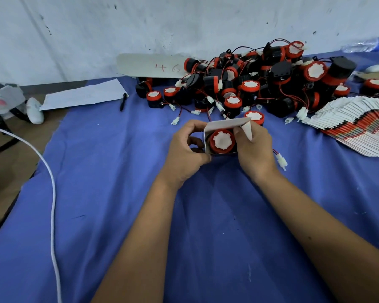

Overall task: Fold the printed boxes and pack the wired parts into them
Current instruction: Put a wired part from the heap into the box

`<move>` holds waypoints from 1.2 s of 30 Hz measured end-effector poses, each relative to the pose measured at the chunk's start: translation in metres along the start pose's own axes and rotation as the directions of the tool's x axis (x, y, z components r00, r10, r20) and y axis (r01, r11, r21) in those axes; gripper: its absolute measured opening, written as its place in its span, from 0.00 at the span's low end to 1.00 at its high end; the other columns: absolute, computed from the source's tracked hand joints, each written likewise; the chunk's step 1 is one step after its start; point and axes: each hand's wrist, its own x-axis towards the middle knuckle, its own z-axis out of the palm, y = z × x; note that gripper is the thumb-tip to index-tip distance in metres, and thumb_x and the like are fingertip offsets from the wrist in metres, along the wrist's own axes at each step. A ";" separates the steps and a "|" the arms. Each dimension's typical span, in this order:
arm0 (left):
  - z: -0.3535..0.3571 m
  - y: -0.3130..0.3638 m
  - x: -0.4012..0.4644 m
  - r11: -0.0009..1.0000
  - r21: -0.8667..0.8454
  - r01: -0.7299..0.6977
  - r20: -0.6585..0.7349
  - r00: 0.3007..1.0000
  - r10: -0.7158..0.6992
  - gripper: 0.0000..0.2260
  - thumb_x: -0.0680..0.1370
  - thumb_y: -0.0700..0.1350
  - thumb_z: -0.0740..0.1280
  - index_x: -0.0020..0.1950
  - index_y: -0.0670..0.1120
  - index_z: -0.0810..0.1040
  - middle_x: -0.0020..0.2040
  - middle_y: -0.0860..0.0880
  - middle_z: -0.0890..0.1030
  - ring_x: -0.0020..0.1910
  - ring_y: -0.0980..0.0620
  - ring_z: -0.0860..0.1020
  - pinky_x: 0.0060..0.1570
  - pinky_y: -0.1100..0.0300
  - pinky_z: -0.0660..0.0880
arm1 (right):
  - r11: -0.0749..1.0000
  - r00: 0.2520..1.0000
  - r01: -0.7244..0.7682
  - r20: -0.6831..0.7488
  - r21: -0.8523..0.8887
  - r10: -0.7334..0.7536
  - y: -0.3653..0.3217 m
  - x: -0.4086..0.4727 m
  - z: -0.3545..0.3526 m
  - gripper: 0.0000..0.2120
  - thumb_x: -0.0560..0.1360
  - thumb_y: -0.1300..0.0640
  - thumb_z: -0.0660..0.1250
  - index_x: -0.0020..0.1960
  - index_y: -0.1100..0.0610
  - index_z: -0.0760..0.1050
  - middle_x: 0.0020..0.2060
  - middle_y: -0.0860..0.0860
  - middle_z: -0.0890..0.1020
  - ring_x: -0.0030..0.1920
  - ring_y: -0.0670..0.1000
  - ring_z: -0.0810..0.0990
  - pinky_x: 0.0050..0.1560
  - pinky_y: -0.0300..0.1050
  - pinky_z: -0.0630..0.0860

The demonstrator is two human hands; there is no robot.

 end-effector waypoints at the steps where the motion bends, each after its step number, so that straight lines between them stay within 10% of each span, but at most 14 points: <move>1: 0.001 0.000 0.000 1.000 -0.001 -0.011 0.002 1.000 0.011 0.28 0.65 0.24 0.72 0.54 0.54 0.78 0.52 0.56 0.82 0.50 0.38 0.79 0.44 0.58 0.81 | 1.000 1.000 -0.006 -0.020 -0.006 0.006 0.002 0.001 0.000 0.12 0.82 0.62 0.61 0.45 0.53 0.80 0.37 0.46 0.82 0.37 0.40 0.78 0.37 0.34 0.76; 8: 0.004 -0.004 -0.001 0.999 -0.022 0.025 0.071 0.997 -0.023 0.25 0.67 0.28 0.74 0.59 0.49 0.78 0.57 0.50 0.82 0.57 0.39 0.79 0.52 0.46 0.83 | 0.977 0.977 -0.168 -0.109 0.130 0.183 0.006 0.006 -0.002 0.09 0.75 0.63 0.68 0.41 0.53 0.84 0.39 0.57 0.85 0.40 0.53 0.81 0.44 0.65 0.82; 16: 0.005 0.002 0.002 0.874 -0.387 0.292 0.238 0.948 -0.212 0.20 0.81 0.50 0.65 0.70 0.43 0.77 0.60 0.46 0.84 0.62 0.47 0.81 0.69 0.47 0.75 | 0.890 0.940 -0.253 -0.121 0.379 0.319 -0.002 0.006 -0.005 0.16 0.74 0.70 0.65 0.39 0.54 0.85 0.40 0.57 0.85 0.41 0.54 0.81 0.49 0.61 0.84; 26: 0.006 0.000 0.004 0.901 -0.346 0.263 0.011 0.961 -0.276 0.11 0.84 0.43 0.66 0.65 0.50 0.81 0.58 0.46 0.86 0.59 0.45 0.84 0.59 0.46 0.82 | 0.657 0.934 -0.312 0.347 0.687 0.081 -0.014 0.000 -0.007 0.23 0.81 0.59 0.53 0.49 0.53 0.88 0.49 0.53 0.87 0.52 0.51 0.85 0.51 0.42 0.81; 36: 0.016 0.002 0.002 0.983 -0.140 0.122 -0.209 0.966 -0.150 0.10 0.83 0.39 0.66 0.60 0.48 0.82 0.53 0.53 0.86 0.53 0.55 0.84 0.49 0.62 0.80 | 0.834 0.957 -0.222 0.276 0.505 0.087 -0.002 -0.001 0.006 0.19 0.79 0.74 0.61 0.63 0.58 0.79 0.55 0.53 0.86 0.57 0.54 0.84 0.56 0.50 0.79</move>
